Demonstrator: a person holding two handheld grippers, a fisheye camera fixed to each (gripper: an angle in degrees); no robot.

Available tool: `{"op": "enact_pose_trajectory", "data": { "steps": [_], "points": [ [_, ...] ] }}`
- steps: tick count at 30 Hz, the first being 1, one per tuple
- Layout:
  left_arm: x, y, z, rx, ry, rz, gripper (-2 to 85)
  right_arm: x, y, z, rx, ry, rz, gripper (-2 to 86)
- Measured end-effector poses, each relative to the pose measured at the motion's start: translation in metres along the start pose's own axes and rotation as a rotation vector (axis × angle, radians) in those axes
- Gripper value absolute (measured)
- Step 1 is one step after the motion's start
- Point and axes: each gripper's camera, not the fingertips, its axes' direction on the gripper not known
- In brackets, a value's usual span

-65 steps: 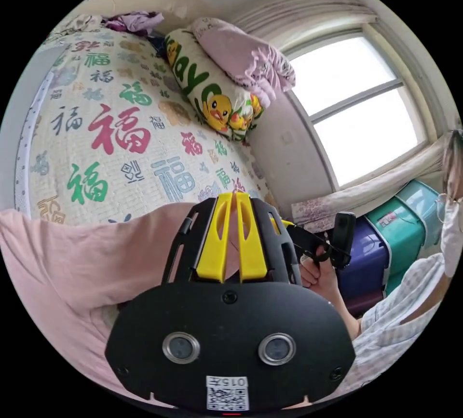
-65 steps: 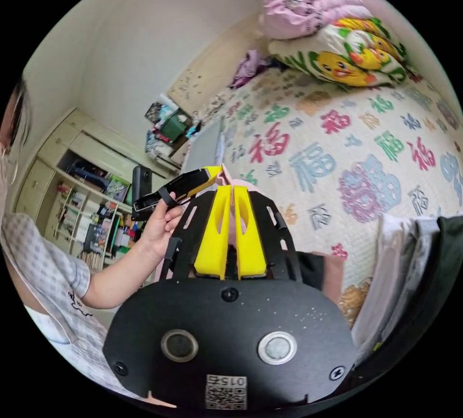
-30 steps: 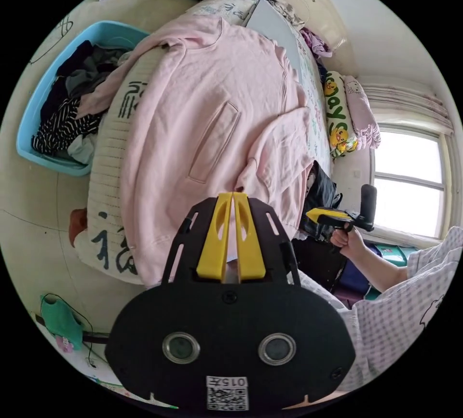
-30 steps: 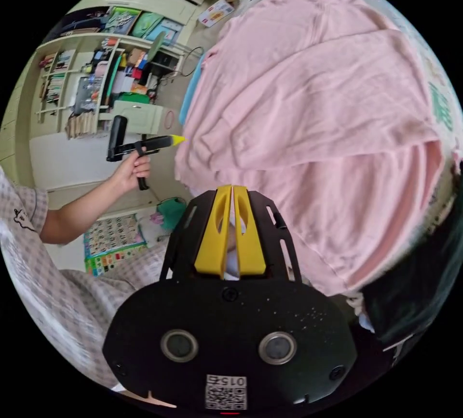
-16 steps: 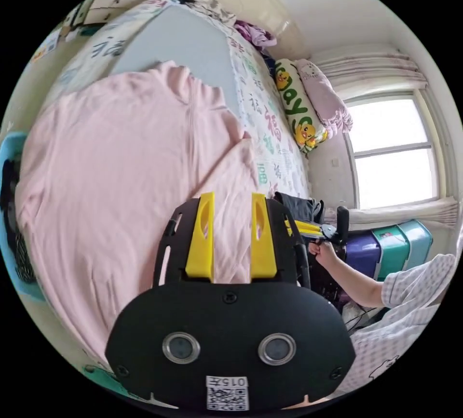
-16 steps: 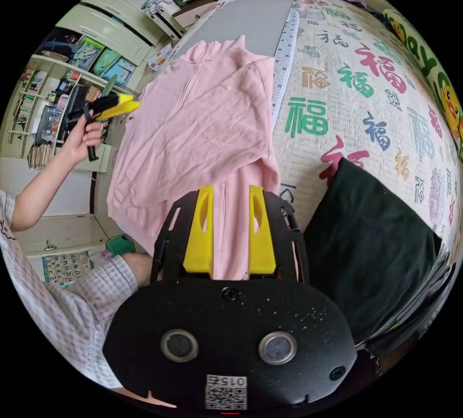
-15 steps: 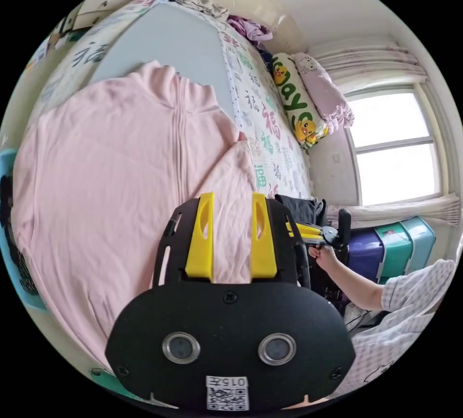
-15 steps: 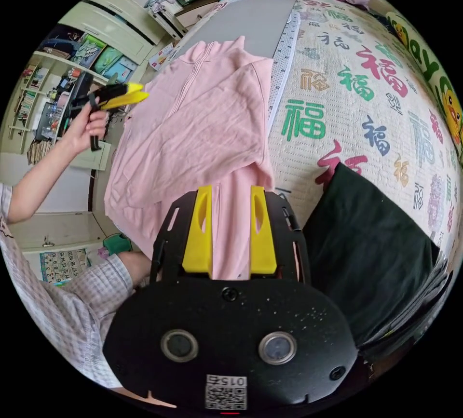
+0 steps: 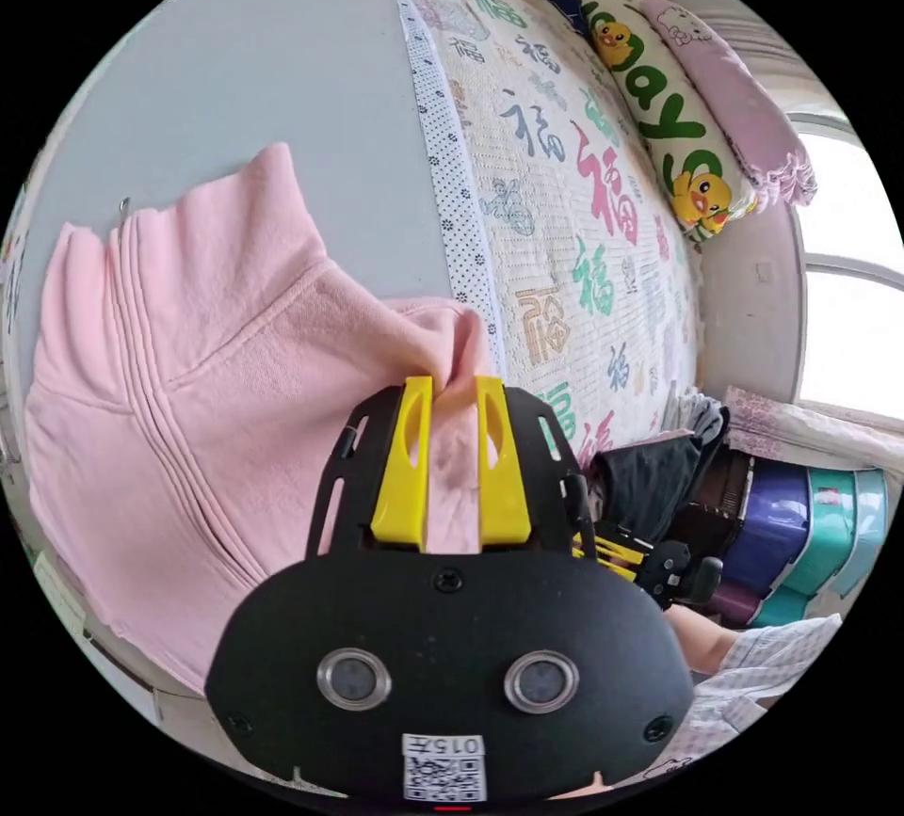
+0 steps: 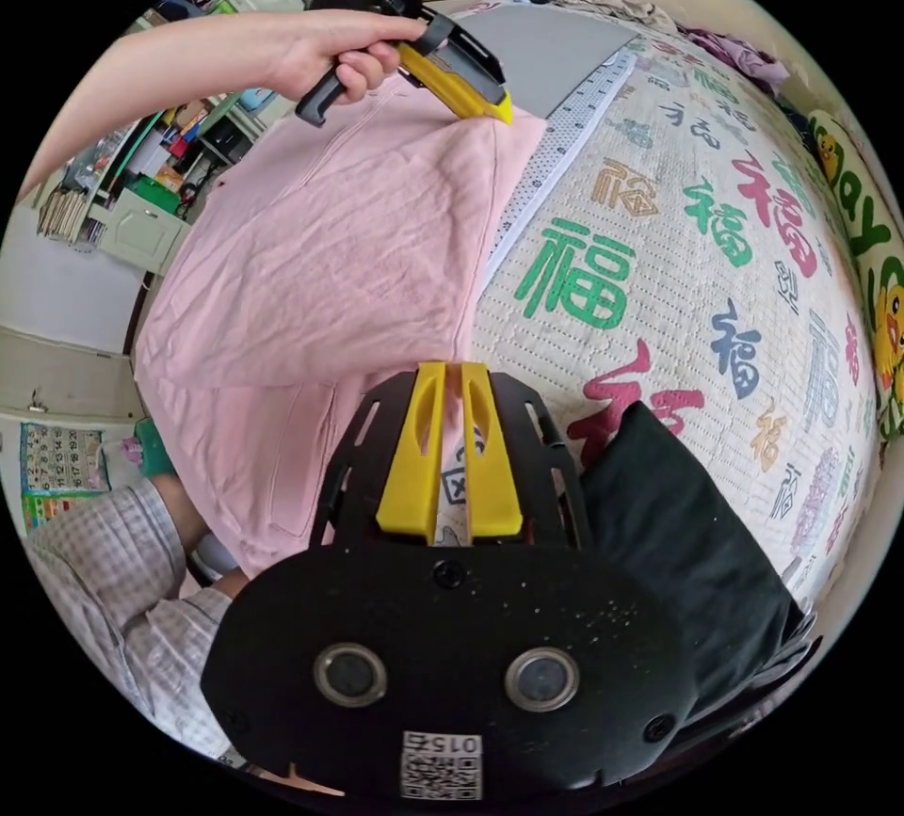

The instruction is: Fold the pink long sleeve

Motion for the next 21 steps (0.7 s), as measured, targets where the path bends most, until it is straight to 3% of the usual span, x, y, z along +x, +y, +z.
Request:
{"op": "enact_pose_trajectory", "data": {
  "steps": [10, 19, 21],
  "points": [
    [0.081, -0.078, -0.061, -0.064, -0.142, 0.048, 6.8, 0.060, 0.012, 0.006, 0.028, -0.074, 0.198, 1.0],
    [0.118, -0.119, -0.101, -0.029, -0.003, 0.061, 6.6, 0.078, 0.005, 0.011, 0.033, -0.124, 0.222, 1.0],
    [0.124, -0.133, -0.095, -0.045, -0.005, 0.066, 2.6, 0.082, 0.002, 0.014, 0.026, -0.122, 0.217, 0.9]
  ]
}}
